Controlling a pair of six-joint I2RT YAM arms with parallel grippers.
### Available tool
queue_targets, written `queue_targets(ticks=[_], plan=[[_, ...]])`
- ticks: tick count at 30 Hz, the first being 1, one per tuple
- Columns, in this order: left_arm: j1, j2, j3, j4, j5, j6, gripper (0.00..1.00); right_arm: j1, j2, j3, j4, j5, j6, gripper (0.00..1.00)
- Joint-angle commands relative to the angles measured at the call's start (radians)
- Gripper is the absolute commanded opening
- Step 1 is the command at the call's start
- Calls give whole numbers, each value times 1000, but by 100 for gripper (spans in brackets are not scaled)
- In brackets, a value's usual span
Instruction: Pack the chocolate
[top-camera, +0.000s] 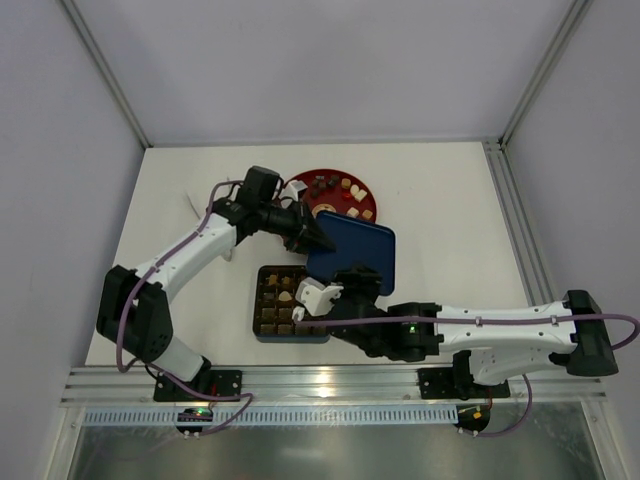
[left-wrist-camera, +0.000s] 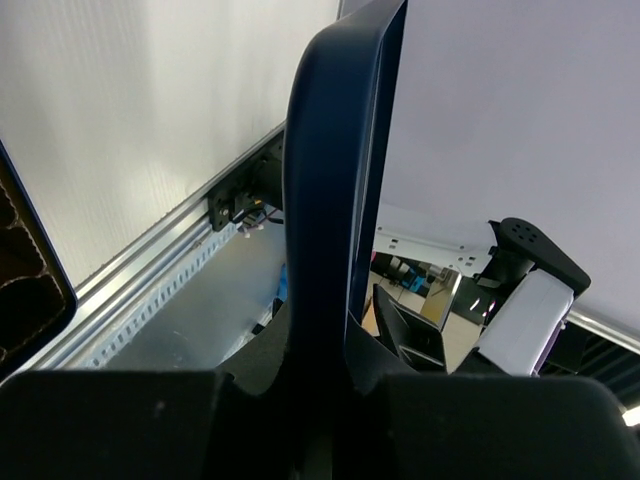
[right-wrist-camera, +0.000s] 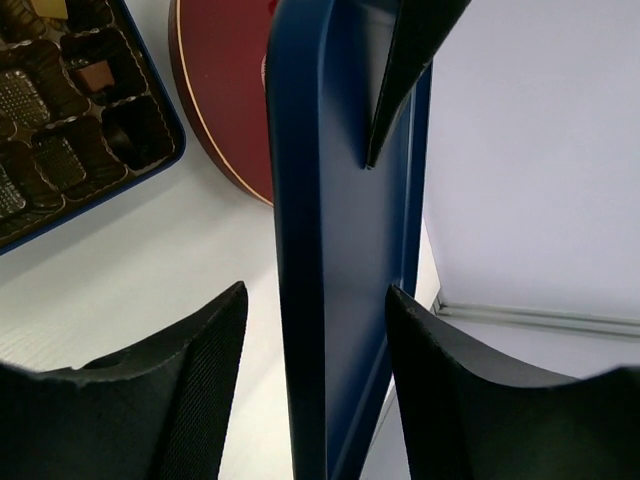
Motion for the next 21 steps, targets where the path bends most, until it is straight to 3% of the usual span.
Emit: queue_targets(ticks=[1, 11, 15, 19, 21], plan=[[5, -52, -2, -7, 64, 15, 0, 4, 21, 4, 98, 40, -84, 59], [5, -69, 2, -21, 67, 29, 1, 4, 58, 11, 139, 74, -126, 21], [3, -72, 19, -24, 72, 34, 11, 5, 59, 7, 153, 87, -124, 4], [5, -76, 41, -34, 63, 54, 20, 4, 59, 14, 155, 100, -123, 4], [5, -76, 71, -59, 46, 77, 36, 4, 59, 17, 149, 101, -115, 4]])
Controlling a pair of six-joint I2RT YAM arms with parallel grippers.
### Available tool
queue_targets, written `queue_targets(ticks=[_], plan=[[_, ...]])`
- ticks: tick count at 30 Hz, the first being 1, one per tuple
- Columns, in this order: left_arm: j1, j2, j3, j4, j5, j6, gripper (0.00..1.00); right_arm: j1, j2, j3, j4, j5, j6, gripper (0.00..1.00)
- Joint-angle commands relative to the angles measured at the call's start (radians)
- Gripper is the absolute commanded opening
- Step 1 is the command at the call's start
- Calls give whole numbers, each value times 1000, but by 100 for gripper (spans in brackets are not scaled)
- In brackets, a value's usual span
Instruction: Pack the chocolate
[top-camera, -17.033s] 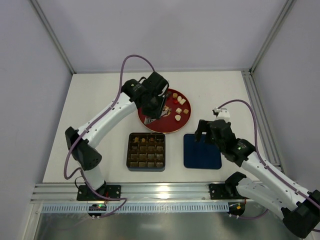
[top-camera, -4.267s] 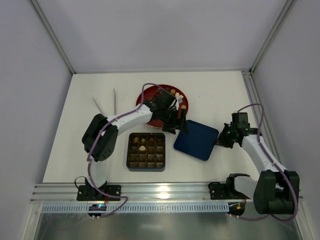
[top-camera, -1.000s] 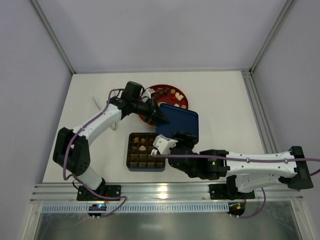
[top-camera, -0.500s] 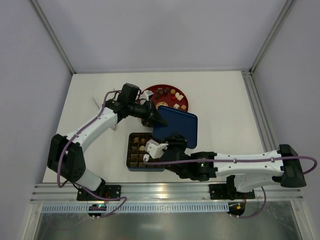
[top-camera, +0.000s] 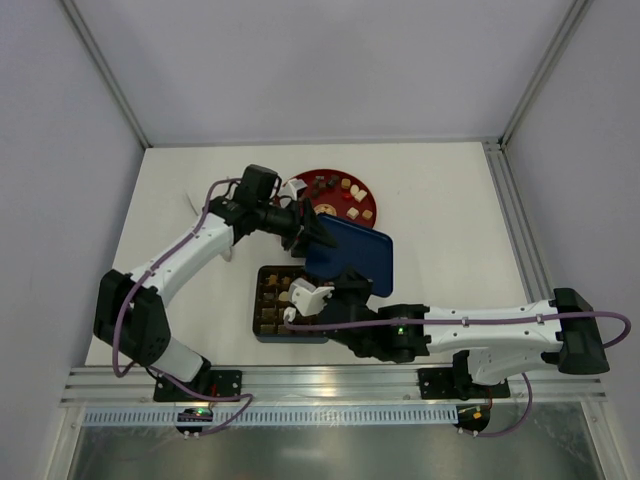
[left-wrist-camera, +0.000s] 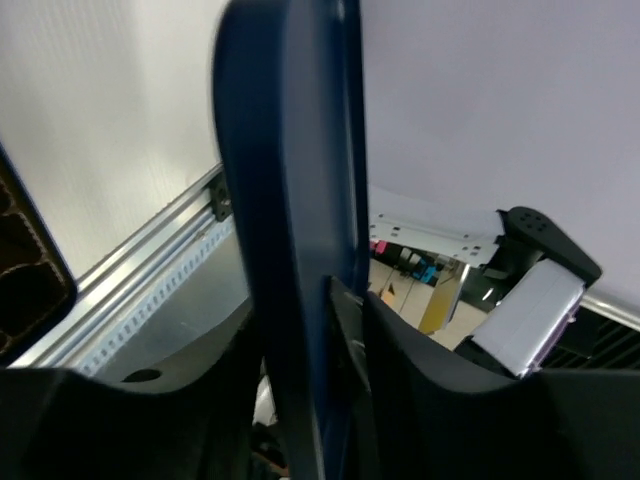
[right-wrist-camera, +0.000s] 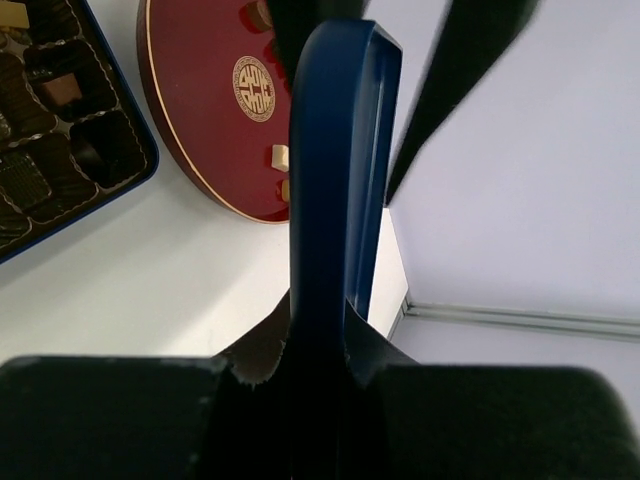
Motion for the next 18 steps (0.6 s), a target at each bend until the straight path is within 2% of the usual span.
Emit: queue_targets(ticks=[1, 2, 4, 5, 7, 12, 16, 18], plan=[[3, -52, 83, -46, 25, 56, 46, 3, -6, 27, 21, 39, 7, 4], [3, -52, 94, -53, 21, 65, 59, 3, -6, 30, 15, 39, 17, 4], [3, -57, 119, -58, 4, 79, 69, 3, -9, 49, -8, 36, 39, 4], [3, -61, 129, -63, -5, 87, 78, 3, -12, 51, -11, 38, 50, 4], [8, -60, 168, -105, -47, 128, 85, 3, -20, 65, -34, 33, 69, 4], [39, -49, 249, -233, -157, 226, 88, 3, -49, 102, -112, 1, 167, 4], [95, -43, 333, -337, -325, 298, 88, 3, -74, 137, -190, -37, 260, 4], [132, -43, 356, -374, -366, 327, 88, 3, -90, 151, -235, -57, 304, 4]])
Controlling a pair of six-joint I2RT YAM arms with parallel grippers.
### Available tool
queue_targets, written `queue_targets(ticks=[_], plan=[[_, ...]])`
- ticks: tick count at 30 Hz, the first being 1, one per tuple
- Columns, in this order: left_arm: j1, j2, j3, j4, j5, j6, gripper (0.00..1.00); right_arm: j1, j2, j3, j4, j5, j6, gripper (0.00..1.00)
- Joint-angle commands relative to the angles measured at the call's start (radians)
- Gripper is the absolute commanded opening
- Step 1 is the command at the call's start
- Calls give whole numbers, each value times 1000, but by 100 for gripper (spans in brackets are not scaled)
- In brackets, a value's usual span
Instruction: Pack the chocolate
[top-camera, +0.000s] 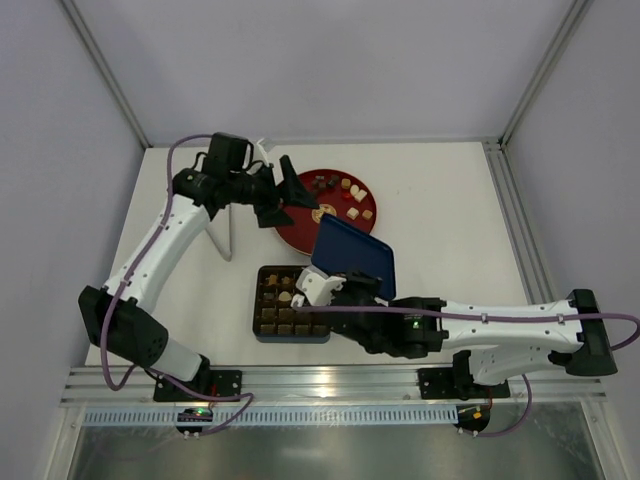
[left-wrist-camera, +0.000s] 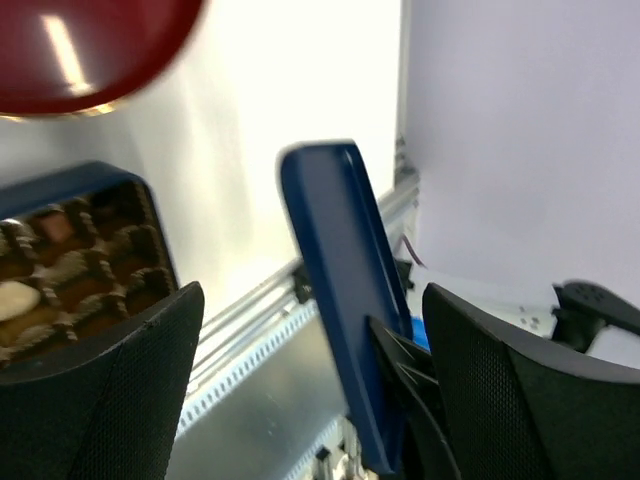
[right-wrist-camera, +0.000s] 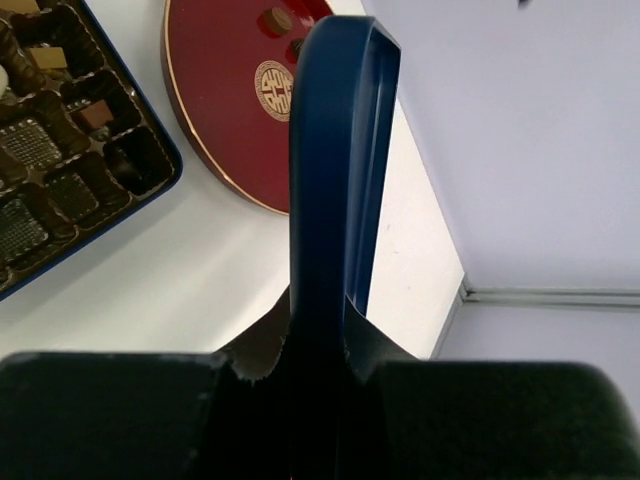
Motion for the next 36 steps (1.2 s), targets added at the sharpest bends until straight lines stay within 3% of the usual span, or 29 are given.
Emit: queue_targets(ticks=[1, 8, 13, 16, 22, 27, 32, 36], plan=[[51, -21, 77, -100, -140, 91, 87, 2, -55, 73, -87, -41, 143, 4], [105, -62, 108, -189, -436, 163, 80, -38, -112, 127, -184, -180, 371, 4], [108, -160, -105, -177, -680, 174, 68, -168, -209, 113, -153, -453, 570, 4], [112, -234, -250, -155, -746, 154, 63, -308, -258, 60, -78, -671, 692, 4], [131, -346, -494, -100, -750, 62, 49, -497, -339, -51, 101, -977, 890, 4], [134, -371, -621, -36, -708, 3, 43, -637, -356, -183, 295, -1204, 1080, 4], [135, -375, -714, 9, -667, -31, 37, -716, -368, -324, 551, -1307, 1232, 4], [135, -378, -774, 42, -636, -60, 31, -765, -379, -414, 663, -1353, 1315, 4]])
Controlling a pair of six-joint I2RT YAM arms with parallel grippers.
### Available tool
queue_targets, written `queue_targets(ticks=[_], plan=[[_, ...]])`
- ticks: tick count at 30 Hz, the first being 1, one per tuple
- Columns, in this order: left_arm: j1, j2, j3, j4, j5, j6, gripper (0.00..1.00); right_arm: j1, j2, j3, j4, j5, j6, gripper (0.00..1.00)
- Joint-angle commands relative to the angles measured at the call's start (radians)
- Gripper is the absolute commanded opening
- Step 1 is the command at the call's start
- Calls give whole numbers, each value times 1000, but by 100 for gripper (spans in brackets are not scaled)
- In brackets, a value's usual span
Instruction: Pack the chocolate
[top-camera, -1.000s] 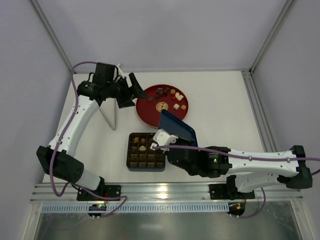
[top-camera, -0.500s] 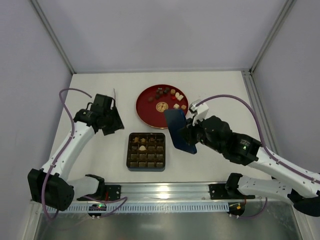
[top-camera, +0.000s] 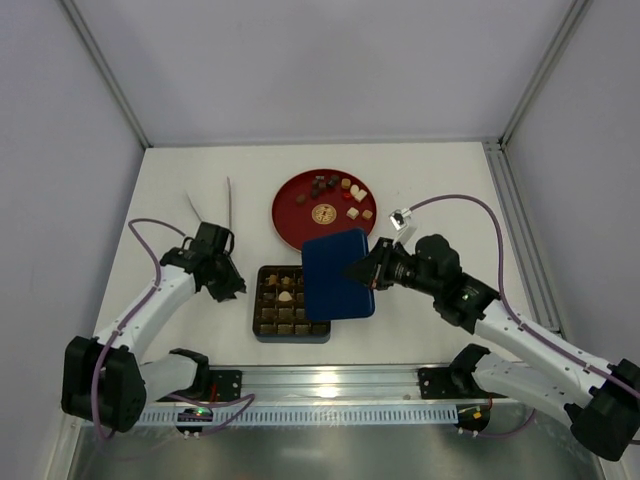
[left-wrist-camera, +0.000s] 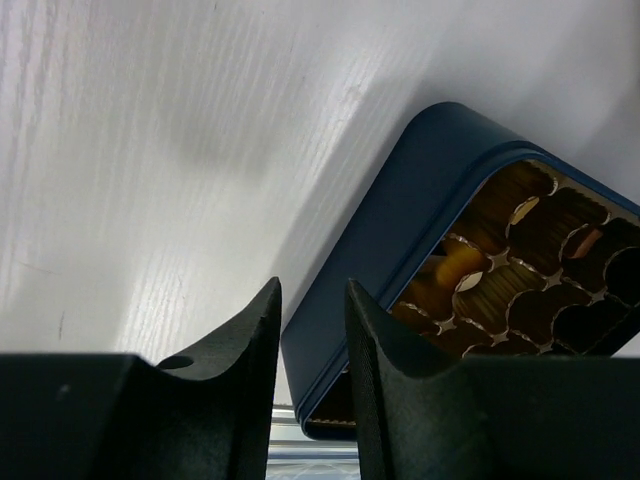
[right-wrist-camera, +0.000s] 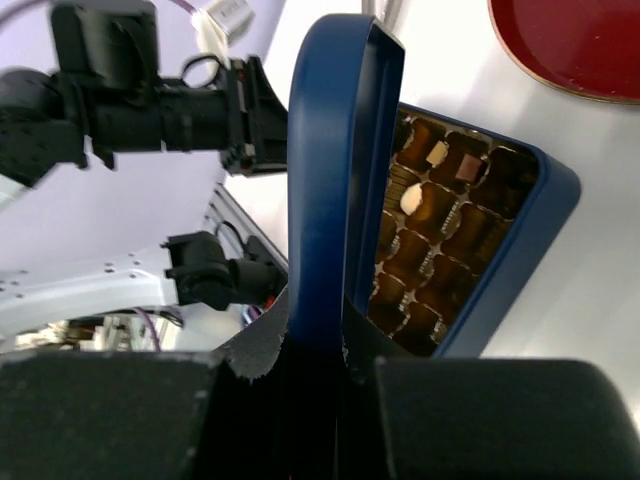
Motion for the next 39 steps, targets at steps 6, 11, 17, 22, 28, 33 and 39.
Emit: queue_targets(ticks=[6, 11, 17, 22, 28, 33, 39], plan=[[5, -53, -140, 138, 61, -122, 19, -59, -54, -125, 392, -95, 245, 4], [2, -101, -215, 198, 93, -214, 8, -62, -58, -186, 480, -78, 294, 4], [-50, -148, -267, 224, 91, -310, 0, -63, -13, -283, 644, -69, 366, 4], [-88, -142, -266, 239, 68, -335, 0, -62, 53, -337, 796, -92, 395, 4], [-127, -99, -235, 276, 65, -353, 0, -63, 135, -366, 897, -109, 420, 4], [-145, -62, -214, 311, 70, -354, 0, -62, 222, -376, 999, -141, 429, 4], [-150, -38, -183, 319, 70, -329, 2, -62, 317, -395, 1109, -187, 443, 4]])
